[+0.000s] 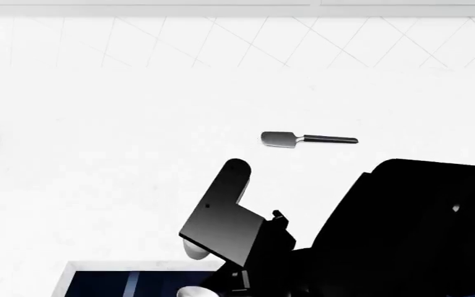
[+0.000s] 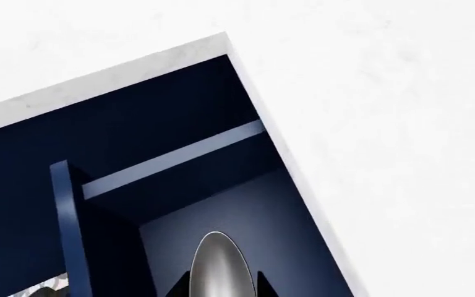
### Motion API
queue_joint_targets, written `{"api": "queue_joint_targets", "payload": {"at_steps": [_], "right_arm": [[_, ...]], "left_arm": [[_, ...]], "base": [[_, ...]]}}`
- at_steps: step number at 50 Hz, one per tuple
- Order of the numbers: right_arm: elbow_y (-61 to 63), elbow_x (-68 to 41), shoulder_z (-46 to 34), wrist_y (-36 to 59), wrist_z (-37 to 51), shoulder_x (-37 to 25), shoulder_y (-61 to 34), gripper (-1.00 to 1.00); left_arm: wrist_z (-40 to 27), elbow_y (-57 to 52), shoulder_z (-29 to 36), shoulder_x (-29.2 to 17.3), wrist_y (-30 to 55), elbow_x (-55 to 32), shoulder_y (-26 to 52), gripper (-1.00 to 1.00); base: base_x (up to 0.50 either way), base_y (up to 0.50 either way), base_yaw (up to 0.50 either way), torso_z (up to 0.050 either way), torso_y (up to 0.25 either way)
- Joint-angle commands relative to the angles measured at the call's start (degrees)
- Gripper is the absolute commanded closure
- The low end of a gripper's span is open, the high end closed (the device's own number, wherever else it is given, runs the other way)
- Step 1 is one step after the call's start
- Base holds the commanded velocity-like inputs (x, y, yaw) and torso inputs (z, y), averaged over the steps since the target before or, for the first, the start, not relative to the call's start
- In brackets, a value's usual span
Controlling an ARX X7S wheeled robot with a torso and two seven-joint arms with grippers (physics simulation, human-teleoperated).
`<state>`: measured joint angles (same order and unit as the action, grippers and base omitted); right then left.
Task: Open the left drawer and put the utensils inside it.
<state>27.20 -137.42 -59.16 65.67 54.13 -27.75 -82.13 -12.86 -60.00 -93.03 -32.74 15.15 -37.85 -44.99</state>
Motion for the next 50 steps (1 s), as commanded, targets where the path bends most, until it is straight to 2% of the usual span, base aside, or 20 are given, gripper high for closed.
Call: {"api": "queue_joint_targets", "payload": {"at_steps": [1,50], "right_arm": [[-1.5,4.2,-0.4,2.1,-2.5,-1.1,3.6,1.0],[-10.0,15.2,-0.2,6.8,-10.5,-5.2,7.4,1.0]], "left_arm": [[-0.2,0.0,0.3,-0.1,0.0,0.3,0.0,-1.0],[-0.5,0.0,0.9,-0.4,0.1,0.8,0.0,-1.0]], "base": [[0.0,0.0,0.0,0.0,0.0],[0.0,0.0,0.0,0.0,0.0]]}}
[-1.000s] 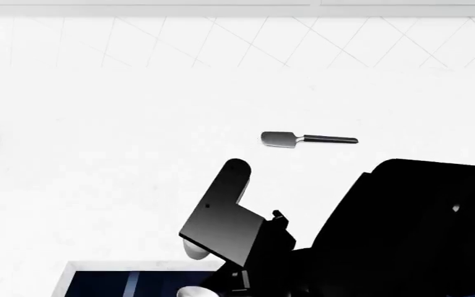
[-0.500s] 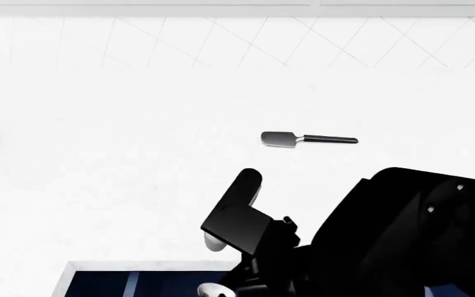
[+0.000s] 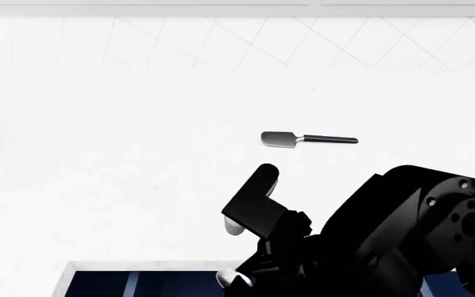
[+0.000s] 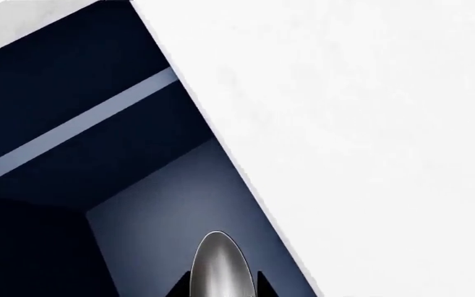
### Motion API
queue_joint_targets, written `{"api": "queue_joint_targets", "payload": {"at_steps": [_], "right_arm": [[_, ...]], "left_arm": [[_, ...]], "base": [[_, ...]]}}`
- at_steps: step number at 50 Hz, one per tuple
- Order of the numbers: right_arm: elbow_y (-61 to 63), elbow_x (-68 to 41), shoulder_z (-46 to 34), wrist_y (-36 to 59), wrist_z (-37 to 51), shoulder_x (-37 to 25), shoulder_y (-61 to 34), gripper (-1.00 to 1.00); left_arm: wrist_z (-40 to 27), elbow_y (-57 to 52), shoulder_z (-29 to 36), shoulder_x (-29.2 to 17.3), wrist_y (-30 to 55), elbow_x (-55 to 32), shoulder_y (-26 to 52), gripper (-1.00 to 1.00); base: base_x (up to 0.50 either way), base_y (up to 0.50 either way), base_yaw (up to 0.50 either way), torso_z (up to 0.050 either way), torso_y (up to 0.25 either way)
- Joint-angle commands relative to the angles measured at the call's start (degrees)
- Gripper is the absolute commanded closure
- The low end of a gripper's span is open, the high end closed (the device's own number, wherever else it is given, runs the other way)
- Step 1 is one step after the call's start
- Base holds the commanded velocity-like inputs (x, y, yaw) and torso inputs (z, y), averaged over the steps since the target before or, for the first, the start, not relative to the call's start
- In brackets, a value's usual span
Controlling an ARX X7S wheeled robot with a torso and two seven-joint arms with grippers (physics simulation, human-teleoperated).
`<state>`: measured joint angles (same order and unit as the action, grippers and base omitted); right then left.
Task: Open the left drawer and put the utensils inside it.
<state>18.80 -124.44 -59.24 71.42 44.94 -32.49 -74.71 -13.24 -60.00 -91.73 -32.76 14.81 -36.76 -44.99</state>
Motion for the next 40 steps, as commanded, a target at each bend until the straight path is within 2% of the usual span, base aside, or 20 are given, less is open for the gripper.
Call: {"api": "queue_joint_targets", "payload": {"at_steps": [1,3,4,24,40], "right_arm": [[-1.7,2.5,-0.1,0.9,-1.2,-0.4,-0.2,1.0],[-2.0,3.3,-0.4,1.2,-0.9,-0.3,-0.5,1.0],[-2.0,3.7,-0.4,1.4,-0.8,-0.4,-0.6,-1.0],[1.0,2.6,-1.2,0.4,0.6,-0.3,-1.1,-1.0],[6.4,-5.7,0.6,-4.0,4.6,-0.6,-6.9,-1.0]], "left_arm": [[-0.2,0.0,-0.4,-0.4,0.4,-0.4,0.0,-1.0],[-0.2,0.0,0.2,-0.2,0.2,0.0,0.0,-1.0],[-0.2,0.0,0.2,-0.2,0.1,0.2,0.0,-1.0],[0.1,0.0,0.0,0.1,0.0,0.0,0.0,-1.0],[-0.4,0.0,-0.1,-0.5,0.6,-0.3,0.0,-1.0]], "base": [[0.0,0.0,0.0,0.0,0.0],[0.0,0.0,0.0,0.0,0.0],[0.0,0.0,0.0,0.0,0.0],[0.0,0.0,0.0,0.0,0.0],[0.0,0.0,0.0,0.0,0.0]]}}
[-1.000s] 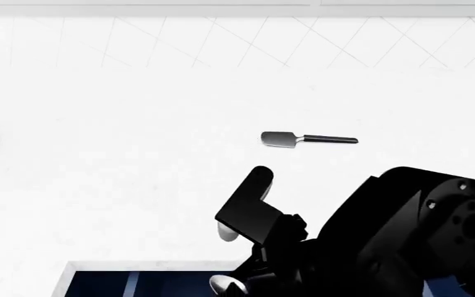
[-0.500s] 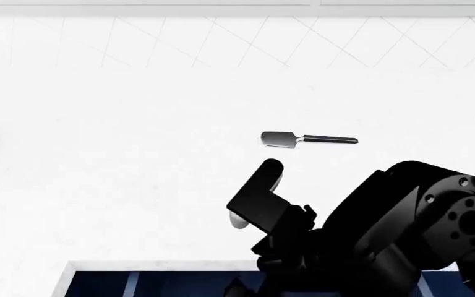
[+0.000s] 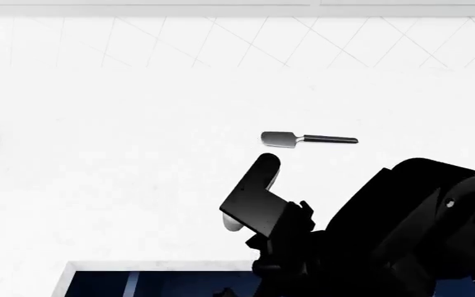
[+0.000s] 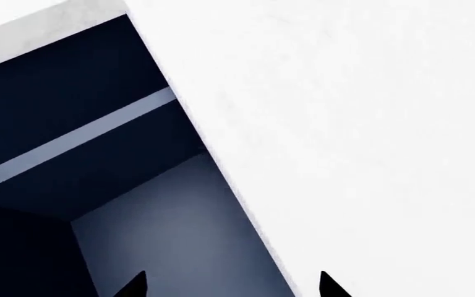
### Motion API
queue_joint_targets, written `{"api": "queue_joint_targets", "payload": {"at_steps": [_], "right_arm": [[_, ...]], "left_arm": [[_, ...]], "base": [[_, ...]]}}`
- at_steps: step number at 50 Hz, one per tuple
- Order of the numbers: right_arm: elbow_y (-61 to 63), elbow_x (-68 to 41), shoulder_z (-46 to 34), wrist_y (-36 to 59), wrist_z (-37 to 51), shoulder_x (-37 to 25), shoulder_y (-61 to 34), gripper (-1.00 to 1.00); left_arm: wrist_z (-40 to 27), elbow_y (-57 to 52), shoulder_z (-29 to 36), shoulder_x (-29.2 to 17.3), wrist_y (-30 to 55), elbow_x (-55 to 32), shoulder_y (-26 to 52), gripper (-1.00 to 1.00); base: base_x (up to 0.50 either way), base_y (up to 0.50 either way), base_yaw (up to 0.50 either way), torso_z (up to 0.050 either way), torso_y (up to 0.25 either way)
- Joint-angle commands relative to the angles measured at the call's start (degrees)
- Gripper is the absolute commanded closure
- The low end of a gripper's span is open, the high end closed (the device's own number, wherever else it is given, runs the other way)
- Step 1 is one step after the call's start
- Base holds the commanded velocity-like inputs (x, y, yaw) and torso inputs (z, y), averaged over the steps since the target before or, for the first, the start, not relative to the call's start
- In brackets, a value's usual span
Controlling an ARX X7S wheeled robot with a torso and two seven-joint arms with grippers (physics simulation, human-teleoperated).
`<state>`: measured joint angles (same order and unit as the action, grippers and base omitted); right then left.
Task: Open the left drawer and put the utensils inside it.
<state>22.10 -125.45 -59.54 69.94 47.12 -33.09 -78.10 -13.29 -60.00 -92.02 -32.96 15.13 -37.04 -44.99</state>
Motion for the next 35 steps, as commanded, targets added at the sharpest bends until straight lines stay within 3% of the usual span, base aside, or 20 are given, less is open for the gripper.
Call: {"api": "queue_joint_targets", "payload": {"at_steps": [1,16,35], "right_arm": [[3.2,-4.9,1.0,-2.7,2.5,-0.1,-3.8,-1.0],[5.1,-9.1,6.0,-8.8,3.5,-1.7,-7.1,-1.0],[-3.3,0.3,10.3,-12.8,5.7,-8.8,-7.1,-1.0]], "left_arm": [[-0.4,0.0,0.2,-0.3,0.3,0.0,0.0,-1.0],[-0.2,0.0,0.0,-0.2,0.1,-0.2,0.0,-1.0],[0.0,0.0,0.4,0.3,-0.4,0.2,0.0,-1.0]], "base": [[0.0,0.0,0.0,0.0,0.0],[0.0,0.0,0.0,0.0,0.0],[0.0,0.0,0.0,0.0,0.0]]}}
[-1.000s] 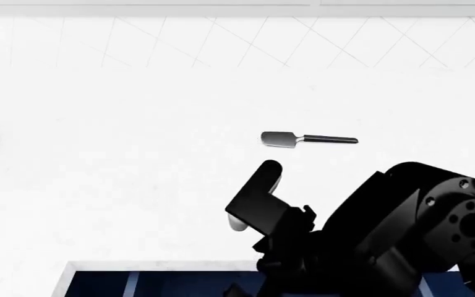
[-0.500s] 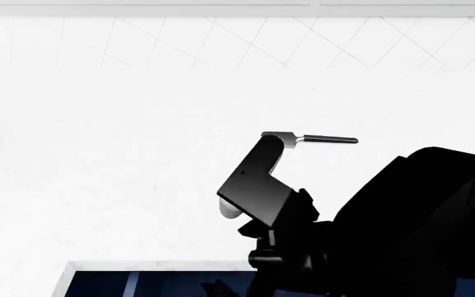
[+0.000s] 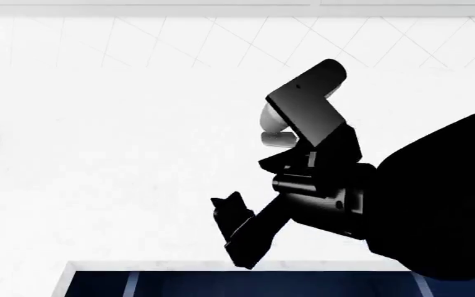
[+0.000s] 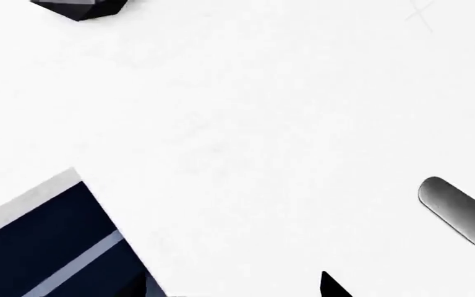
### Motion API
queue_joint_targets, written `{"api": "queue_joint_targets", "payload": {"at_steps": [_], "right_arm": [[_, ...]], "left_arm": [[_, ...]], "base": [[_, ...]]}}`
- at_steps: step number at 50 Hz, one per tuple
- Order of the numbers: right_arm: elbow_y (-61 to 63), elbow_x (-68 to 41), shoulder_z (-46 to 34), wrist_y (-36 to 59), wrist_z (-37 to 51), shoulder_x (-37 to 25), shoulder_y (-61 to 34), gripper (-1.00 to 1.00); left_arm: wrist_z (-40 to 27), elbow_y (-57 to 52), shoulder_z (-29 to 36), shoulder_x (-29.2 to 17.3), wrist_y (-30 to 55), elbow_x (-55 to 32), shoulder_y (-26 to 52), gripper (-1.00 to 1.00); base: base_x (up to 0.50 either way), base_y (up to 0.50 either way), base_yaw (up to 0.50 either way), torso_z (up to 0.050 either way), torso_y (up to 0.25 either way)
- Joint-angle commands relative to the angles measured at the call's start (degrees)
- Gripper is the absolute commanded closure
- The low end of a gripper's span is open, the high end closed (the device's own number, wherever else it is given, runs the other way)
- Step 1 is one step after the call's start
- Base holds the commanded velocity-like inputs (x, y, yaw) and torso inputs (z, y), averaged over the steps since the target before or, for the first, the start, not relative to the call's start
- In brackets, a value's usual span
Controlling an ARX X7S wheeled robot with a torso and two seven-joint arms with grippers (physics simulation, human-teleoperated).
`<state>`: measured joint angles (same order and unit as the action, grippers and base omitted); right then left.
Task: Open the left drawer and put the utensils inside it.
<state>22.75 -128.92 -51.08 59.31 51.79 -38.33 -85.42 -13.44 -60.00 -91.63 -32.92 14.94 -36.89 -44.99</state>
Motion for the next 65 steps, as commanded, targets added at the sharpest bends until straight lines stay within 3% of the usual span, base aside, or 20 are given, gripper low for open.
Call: {"api": "queue_joint_targets", "payload": {"at_steps": [1,18,34,41,48,53,55,58,65], "right_arm": [[-4.4,4.1,2.0,-2.3,0.6,-3.9,0.4,-1.0],[-12.8,9.6,2.1,-5.0,1.8,-7.5,2.2,-1.0],[-26.5,19.5,-0.6,-1.3,-3.3,-5.3,-3.2,-1.0],[-37.2,26.4,-3.4,1.3,-9.9,-2.8,-7.1,-1.0],[-46.5,36.9,-8.2,2.8,-22.8,0.1,-11.2,-1.0],[-53.5,46.8,-12.0,-2.4,-32.8,2.5,-13.0,-1.0],[-53.7,56.2,-16.8,-7.8,-39.9,3.2,-14.3,-1.0],[-65.5,60.7,-19.4,-8.9,-39.2,7.1,-14.9,-1.0],[-76.3,62.4,-18.6,-14.5,-44.3,10.4,-14.9,-1.0]], "left_arm": [[0.1,0.0,-0.1,0.2,-0.1,-0.2,0.0,-1.0],[-0.4,0.0,-0.1,-0.8,0.7,-0.1,0.0,-1.0],[0.6,0.0,-1.4,0.5,0.2,-0.8,0.0,-1.0],[0.6,0.0,-1.0,0.9,0.4,-0.1,0.0,-1.0],[0.4,0.0,-1.4,0.7,0.9,-0.1,0.0,-1.0],[0.4,0.0,-0.8,0.9,0.8,0.9,0.0,-1.0],[0.4,0.0,-1.3,0.9,1.1,0.7,0.0,-1.0],[-0.1,0.0,0.4,0.9,0.9,2.2,0.0,-1.0],[-0.3,0.0,2.3,1.2,0.6,4.4,0.0,-1.0]], "base": [[0.0,0.0,0.0,0.0,0.0],[0.0,0.0,0.0,0.0,0.0],[0.0,0.0,0.0,0.0,0.0],[0.0,0.0,0.0,0.0,0.0],[0.0,0.0,0.0,0.0,0.0],[0.0,0.0,0.0,0.0,0.0],[0.0,0.0,0.0,0.0,0.0],[0.0,0.0,0.0,0.0,0.0],[0.0,0.0,0.0,0.0,0.0]]}}
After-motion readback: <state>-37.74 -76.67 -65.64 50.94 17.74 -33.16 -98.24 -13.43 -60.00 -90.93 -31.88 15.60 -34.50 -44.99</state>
